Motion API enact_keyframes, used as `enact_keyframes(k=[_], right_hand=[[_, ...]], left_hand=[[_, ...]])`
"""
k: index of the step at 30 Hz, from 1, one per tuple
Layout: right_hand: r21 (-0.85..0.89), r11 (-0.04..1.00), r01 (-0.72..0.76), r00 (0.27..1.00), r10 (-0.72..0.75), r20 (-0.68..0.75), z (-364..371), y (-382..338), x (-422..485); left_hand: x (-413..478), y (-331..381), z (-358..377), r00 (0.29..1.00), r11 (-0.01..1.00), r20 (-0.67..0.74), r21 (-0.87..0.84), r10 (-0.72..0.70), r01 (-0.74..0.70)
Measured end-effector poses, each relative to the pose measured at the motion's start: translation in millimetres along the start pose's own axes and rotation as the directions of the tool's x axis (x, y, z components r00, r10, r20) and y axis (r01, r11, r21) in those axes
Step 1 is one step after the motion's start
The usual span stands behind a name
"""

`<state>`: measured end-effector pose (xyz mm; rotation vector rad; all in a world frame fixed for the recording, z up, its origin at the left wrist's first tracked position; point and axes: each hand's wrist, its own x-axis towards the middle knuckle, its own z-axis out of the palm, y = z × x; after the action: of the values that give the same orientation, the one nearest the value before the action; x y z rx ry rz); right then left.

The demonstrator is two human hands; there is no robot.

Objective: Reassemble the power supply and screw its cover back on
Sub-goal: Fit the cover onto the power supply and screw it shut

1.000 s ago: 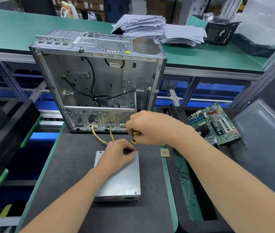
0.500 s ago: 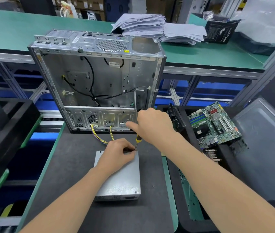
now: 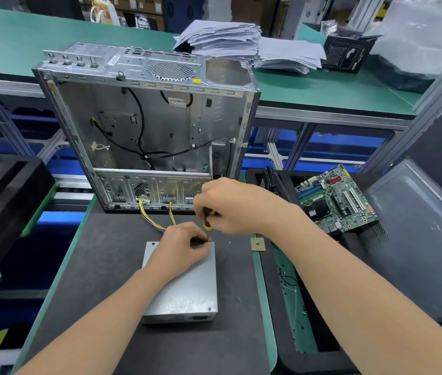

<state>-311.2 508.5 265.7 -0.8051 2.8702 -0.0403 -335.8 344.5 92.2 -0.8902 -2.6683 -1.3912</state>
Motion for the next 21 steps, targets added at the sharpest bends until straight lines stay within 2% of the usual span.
enact_keyframes(k=[5,10,14,18,21], right_hand=[[-0.067,0.987,-0.146,0.984,0.137,-0.116,10,-2,7],[0.110,0.933,-0.344,0.927,0.356,-0.119,16,-3,13],[0.199,0.873,-0.446,0.867,0.476,-0.145,19,-9,16],[0.241,0.835,-0.495,0.825,0.538,-0.171,22,-12,17],[0.227,0.843,-0.488,0.835,0.527,-0.161,21,-10,13]], left_hand=[[0,0,0,1.000,1.000,0.014,0.003,-0.014,0.014],[1,0,0,1.000,1.000,0.010,0.025,-0.013,0.013],[1,-1,1,1.000,1.000,0.007,0.024,-0.019,0.019],[1,0,2,1.000,1.000,0.003,0.020,-0.024,0.024],[0,-1,2,1.000,1.000,0.011,0.023,-0.013,0.013]])
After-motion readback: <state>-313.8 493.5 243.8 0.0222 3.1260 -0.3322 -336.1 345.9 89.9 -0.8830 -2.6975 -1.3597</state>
